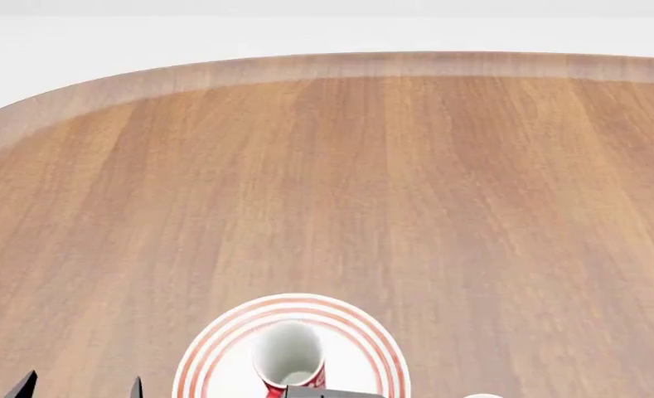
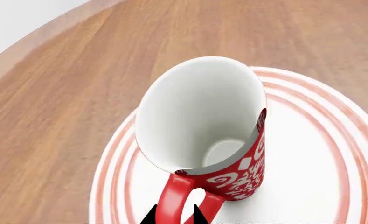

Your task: Put the red mug on the left plate.

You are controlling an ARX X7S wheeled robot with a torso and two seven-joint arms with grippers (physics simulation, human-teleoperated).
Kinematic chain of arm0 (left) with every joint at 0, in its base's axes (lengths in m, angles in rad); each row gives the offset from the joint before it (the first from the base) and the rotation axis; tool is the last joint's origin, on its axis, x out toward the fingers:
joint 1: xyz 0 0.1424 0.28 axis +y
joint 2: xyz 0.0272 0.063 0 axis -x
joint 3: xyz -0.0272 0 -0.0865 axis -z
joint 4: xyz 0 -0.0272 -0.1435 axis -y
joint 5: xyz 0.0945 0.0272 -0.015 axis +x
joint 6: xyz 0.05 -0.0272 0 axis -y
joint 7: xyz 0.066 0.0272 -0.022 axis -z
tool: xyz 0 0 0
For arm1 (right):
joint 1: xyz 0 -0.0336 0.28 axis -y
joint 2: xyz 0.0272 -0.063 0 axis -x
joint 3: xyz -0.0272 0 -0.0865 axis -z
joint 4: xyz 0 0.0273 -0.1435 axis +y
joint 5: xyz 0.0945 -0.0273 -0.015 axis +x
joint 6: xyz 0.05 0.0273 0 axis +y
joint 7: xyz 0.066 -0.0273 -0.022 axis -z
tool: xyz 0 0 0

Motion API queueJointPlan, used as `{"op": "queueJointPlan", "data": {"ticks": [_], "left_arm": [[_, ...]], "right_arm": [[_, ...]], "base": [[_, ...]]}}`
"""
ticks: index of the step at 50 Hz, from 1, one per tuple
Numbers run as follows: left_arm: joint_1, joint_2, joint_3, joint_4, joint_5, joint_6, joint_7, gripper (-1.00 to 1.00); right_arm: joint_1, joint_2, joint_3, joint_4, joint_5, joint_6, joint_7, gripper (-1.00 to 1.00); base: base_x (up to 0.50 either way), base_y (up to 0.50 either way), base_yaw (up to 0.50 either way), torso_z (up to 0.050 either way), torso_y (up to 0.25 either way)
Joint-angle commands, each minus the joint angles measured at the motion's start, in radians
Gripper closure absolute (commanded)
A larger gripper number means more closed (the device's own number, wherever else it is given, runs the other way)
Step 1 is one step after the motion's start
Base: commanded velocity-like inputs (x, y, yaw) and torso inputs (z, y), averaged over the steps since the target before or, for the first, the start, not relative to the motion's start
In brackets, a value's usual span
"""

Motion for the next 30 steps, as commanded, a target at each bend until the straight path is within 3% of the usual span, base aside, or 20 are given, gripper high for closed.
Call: {"op": "queueJointPlan", "data": {"ticks": [1, 12, 13, 30], "left_arm": [[0.001, -0.003, 0.003, 0.001, -0.001, 0.002, -0.003, -1.00], [0.000, -0.006, 0.005, -0.001, -0.003, 0.003, -0.005, -1.00], [0.000, -0.006, 0.006, -0.001, -0.003, 0.003, -0.006, -1.00], [0.000, -0.010, 0.008, 0.003, -0.006, 0.003, -0.011, -1.00]], "right_arm": [[0.012, -0.002, -0.013, 0.026, -0.009, -0.018, -0.006, 1.00], [0.018, 0.003, -0.033, 0.022, 0.000, -0.022, 0.001, 1.00], [0.019, 0.004, -0.033, 0.022, 0.004, -0.020, 0.003, -1.00], [0.000, 0.046, -0.047, -0.104, 0.043, 0.004, 0.050, -1.00]], "base": [[0.00, 0.00, 0.00, 0.000, 0.000], [0.00, 0.00, 0.00, 0.000, 0.000], [0.00, 0.00, 0.00, 0.000, 0.000], [0.00, 0.00, 0.00, 0.000, 0.000]]}}
